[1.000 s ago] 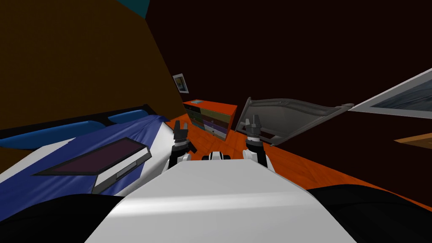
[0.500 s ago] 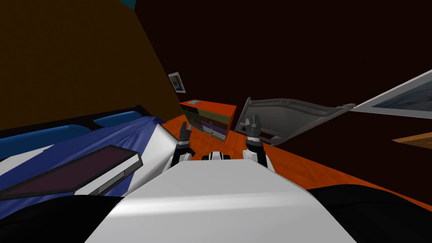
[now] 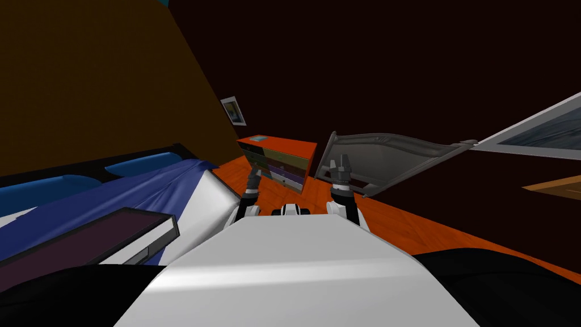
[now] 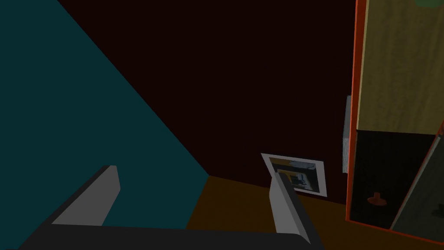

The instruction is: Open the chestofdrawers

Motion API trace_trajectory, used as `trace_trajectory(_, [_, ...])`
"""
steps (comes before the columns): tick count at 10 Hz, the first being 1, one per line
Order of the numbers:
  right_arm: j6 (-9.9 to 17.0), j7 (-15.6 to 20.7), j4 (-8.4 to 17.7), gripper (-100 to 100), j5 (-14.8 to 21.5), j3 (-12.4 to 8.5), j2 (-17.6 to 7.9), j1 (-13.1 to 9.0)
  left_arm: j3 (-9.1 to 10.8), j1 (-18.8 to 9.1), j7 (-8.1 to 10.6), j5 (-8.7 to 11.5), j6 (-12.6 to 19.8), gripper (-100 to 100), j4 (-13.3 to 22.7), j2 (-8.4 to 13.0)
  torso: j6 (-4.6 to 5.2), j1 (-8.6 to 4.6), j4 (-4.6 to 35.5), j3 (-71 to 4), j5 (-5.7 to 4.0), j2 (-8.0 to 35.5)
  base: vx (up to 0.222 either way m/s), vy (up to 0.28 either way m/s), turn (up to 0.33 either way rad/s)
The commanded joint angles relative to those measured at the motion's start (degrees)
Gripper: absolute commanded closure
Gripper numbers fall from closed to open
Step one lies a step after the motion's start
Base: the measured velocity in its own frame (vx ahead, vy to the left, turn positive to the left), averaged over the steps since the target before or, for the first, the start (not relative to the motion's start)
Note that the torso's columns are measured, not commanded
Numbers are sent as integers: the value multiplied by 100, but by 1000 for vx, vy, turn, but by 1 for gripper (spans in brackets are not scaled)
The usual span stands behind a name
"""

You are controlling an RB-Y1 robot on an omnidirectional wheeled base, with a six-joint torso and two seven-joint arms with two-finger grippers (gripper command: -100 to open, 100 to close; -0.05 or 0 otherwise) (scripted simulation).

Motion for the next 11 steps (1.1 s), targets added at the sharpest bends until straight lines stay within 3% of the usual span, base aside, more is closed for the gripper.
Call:
trace_trajectory(1, [0,0,0,0,0,0,0,0,-24,-173,12,-26,132,-100,278,-5,0,2,1,1,0,2,92,0,-48])
trace_trajectory(11, [0,0,0,0,0,0,0,0,-183,-721,11,-155,488,-100,1378,-207,0,2,1,2,0,4,98,2,-50])
